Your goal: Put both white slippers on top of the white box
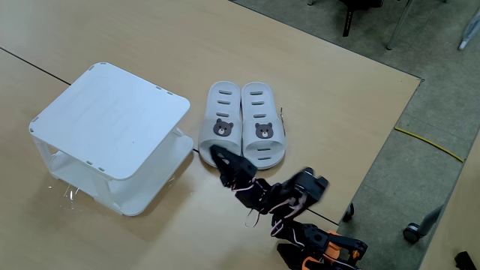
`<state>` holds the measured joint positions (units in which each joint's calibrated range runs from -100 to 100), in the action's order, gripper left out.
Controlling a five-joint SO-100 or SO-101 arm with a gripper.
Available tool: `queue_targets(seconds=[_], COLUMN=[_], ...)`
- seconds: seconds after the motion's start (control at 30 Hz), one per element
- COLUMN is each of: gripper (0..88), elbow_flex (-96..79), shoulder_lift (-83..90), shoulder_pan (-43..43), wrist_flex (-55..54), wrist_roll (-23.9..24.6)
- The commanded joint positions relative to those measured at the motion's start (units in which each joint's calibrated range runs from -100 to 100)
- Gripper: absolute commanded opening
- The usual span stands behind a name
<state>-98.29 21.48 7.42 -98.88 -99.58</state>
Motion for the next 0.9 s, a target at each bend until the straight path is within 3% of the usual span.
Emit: queue_targets(seconds=[0.0, 0.27, 0.67, 0.87], gripper=[0.8, 1.4, 1.3, 1.4], elbow_flex=[-0.80, 2.98, 9.21, 9.39], shoulder_lift=[-17.15, -38.86, -52.49, -51.90], shoulder_pan=[0.07, -0.84, -24.85, -27.32], wrist_flex=[0.01, 0.01, -0.08, -0.43], wrist_roll=[-0.42, -0.42, -0.42, -0.42])
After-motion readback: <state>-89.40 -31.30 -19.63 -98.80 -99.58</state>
